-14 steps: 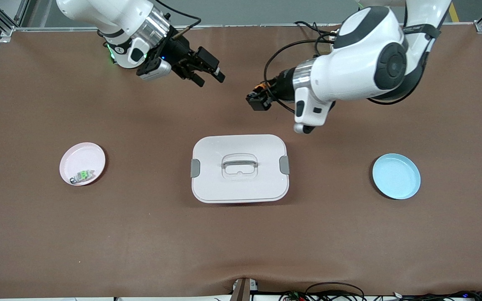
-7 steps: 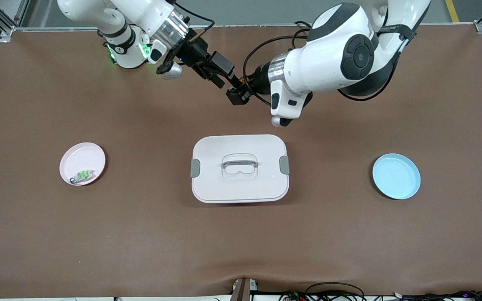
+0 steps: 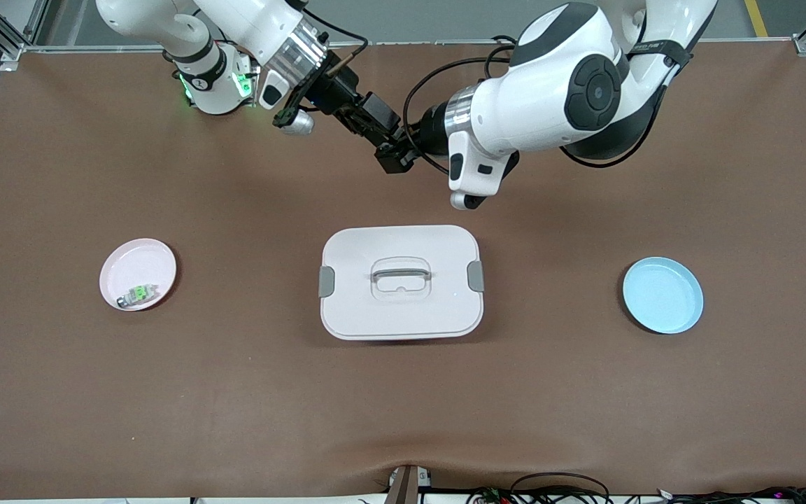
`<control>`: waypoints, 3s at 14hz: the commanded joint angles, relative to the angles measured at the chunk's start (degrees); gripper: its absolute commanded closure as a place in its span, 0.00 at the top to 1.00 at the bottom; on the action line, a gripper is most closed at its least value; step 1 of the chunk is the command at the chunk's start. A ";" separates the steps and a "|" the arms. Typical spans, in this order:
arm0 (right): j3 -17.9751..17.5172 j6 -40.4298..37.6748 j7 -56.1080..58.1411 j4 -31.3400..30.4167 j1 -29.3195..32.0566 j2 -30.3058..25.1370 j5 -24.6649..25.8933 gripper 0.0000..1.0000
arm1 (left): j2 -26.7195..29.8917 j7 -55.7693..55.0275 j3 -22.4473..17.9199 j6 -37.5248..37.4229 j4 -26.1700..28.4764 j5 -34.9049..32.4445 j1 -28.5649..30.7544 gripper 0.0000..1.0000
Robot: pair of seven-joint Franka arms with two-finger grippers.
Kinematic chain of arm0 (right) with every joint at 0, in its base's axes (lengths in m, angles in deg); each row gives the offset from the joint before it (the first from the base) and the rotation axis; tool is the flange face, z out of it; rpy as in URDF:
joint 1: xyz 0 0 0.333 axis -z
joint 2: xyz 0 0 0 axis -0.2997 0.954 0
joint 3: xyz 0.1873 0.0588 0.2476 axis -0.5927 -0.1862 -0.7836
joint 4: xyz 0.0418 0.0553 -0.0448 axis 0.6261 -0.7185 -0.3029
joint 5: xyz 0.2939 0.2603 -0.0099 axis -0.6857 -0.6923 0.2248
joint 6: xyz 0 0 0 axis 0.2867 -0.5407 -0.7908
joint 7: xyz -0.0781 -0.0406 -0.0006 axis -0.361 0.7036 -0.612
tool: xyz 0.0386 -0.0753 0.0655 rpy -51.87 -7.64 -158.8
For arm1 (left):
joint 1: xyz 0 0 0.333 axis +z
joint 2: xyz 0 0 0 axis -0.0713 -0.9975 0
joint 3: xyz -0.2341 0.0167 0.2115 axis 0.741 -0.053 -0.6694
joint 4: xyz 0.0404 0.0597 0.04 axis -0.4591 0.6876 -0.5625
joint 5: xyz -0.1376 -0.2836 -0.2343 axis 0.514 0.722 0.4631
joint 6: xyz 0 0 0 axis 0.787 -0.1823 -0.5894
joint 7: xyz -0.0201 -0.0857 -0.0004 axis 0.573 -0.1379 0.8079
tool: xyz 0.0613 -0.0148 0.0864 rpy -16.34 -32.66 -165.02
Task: Transfer orange switch to right arm and place
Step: 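Grasp the orange switch with the right gripper from the left gripper, then open the left gripper and withdraw it while the right gripper carries switch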
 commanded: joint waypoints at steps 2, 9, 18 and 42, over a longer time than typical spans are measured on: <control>0.55 0.02 -1.92 2.75 -0.96 1.46 -0.80 1.00 | 0.23 -1.88 0.19 -0.02 -0.83 0.78 -0.37 0.00; 0.64 -0.33 -1.30 1.79 -0.87 1.91 2.44 1.00 | 0.41 -1.97 0.27 -0.02 -0.92 0.78 -0.29 0.00; 0.82 -1.92 -0.78 1.17 -0.25 1.29 3.33 0.25 | 0.41 -1.97 0.27 -0.02 -0.92 0.78 -0.37 0.00; 1.08 -23.32 13.17 0.20 6.59 -2.83 12.10 0.00 | 3.74 6.70 -0.16 -6.34 -3.91 -3.78 12.71 1.00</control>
